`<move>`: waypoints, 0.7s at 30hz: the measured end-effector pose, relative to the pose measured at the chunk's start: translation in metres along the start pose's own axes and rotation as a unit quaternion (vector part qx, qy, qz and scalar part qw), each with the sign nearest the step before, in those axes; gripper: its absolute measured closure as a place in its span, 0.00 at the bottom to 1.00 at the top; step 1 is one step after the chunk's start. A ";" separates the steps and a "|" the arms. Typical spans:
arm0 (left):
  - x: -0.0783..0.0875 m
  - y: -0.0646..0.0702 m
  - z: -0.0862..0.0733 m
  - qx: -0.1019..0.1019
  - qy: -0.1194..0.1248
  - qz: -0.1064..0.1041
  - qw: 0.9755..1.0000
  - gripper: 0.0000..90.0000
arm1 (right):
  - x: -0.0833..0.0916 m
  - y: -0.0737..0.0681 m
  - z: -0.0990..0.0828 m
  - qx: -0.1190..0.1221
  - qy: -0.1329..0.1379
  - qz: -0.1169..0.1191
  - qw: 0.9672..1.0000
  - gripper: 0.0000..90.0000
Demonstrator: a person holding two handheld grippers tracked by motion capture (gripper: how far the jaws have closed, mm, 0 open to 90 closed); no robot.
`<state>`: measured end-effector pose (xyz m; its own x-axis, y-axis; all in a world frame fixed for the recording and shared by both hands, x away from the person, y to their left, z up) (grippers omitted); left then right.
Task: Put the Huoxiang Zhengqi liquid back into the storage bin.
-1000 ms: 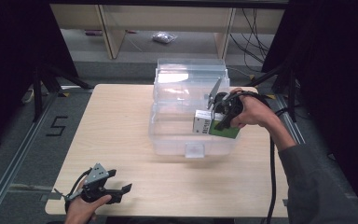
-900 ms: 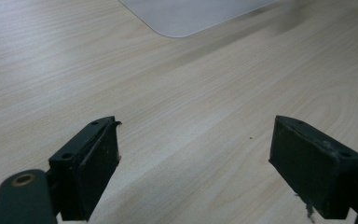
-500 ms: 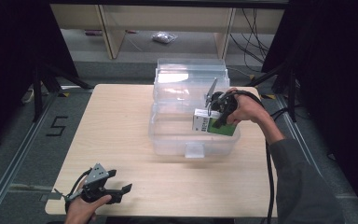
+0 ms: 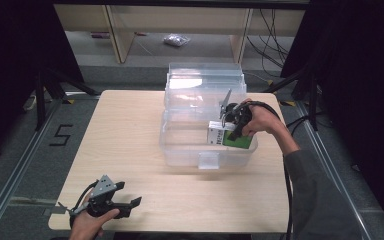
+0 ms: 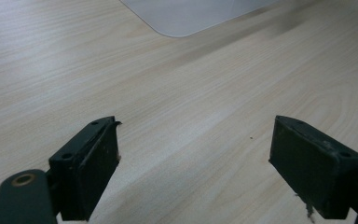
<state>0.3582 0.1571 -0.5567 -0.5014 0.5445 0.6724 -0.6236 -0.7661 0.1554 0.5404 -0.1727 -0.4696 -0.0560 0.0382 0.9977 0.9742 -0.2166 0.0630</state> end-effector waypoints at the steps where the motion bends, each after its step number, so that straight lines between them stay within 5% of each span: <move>1: 0.000 0.000 0.000 0.000 0.000 0.000 1.000 0.17 | -0.001 -0.001 0.000 -0.006 -0.001 0.003 1.000 0.72; 18: 0.000 0.000 0.000 -0.001 0.000 0.001 1.000 0.17 | -0.023 -0.004 -0.003 -0.001 -0.006 0.015 1.000 0.72; 21: 0.000 0.000 0.000 0.000 0.000 0.001 1.000 0.17 | -0.028 -0.001 0.000 0.028 0.013 0.015 0.999 0.72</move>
<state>0.3581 0.1570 -0.5568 -0.5025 0.5436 0.6723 -0.6227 -0.7670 0.1547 0.5410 -0.1738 -0.4976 -0.0315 0.0078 0.9995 0.9861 -0.1632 0.0324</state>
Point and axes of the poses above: each handheld gripper's, and its own axes: x roughly backward along the jaws, z roughly out of its top, y roughly to its right, the point moved 10 cm from there along -x, roughly forward along the jaws, and after that the axes turned 9 degrees about -y, right-handed, at the moved point
